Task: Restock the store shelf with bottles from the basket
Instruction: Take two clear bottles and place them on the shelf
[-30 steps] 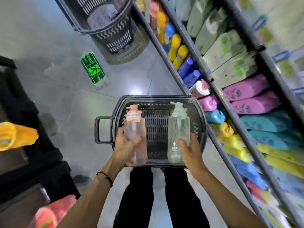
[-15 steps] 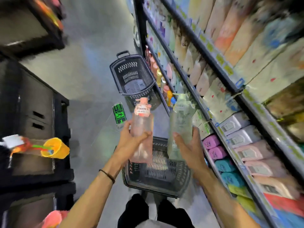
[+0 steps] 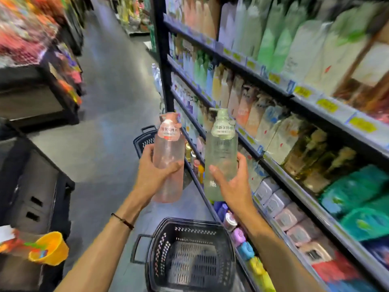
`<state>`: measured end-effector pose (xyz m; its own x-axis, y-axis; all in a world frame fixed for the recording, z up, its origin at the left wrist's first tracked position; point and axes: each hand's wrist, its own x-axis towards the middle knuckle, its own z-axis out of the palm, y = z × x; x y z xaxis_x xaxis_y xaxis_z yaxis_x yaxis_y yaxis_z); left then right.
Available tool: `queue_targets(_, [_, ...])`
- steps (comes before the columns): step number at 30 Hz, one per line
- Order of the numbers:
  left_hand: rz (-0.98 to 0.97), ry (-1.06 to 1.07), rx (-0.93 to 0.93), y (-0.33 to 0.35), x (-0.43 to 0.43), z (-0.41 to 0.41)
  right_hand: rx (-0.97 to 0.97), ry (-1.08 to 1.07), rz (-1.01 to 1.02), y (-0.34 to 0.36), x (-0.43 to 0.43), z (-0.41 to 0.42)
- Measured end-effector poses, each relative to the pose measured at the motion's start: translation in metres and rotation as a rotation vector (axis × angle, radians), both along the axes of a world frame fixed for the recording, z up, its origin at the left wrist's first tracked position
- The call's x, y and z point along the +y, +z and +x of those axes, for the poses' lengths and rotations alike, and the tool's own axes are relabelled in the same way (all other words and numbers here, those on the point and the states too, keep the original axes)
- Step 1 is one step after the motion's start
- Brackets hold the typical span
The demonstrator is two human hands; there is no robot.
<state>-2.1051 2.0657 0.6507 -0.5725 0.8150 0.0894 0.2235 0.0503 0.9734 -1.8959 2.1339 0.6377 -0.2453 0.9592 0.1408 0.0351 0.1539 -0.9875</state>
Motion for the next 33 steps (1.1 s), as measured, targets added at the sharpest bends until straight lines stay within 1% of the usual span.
queue_targets(6, [0.127, -0.165, 0.044, 0.034, -0.011, 0.004, 0.023, -0.186, 0.080, 0.038, -0.049, 0.012])
queue_targets(8, [0.163, -0.234, 0.041, 0.040, -0.011, 0.012, -0.003, -0.279, 0.114, 0.045, -0.067, 0.023])
queue_targets(13, [0.239, -0.454, -0.008, 0.052, -0.008, 0.062, -0.031, -0.539, 0.200, 0.061, -0.117, 0.068])
queue_targets(17, [0.274, -0.635, -0.048, 0.061, -0.011, 0.127, -0.055, -0.761, 0.249, 0.068, -0.164, 0.122])
queue_targets(22, [0.298, -0.855, -0.066, 0.065, -0.035, 0.217, -0.100, -0.979, 0.238, 0.068, -0.228, 0.192])
queue_targets(28, [0.257, -1.049, -0.068, 0.052, -0.086, 0.333, -0.080, -1.176, 0.201, 0.053, -0.308, 0.285])
queue_targets(33, [0.196, -1.170, -0.063, 0.036, -0.151, 0.442, -0.071, -1.233, 0.185, 0.041, -0.386, 0.374])
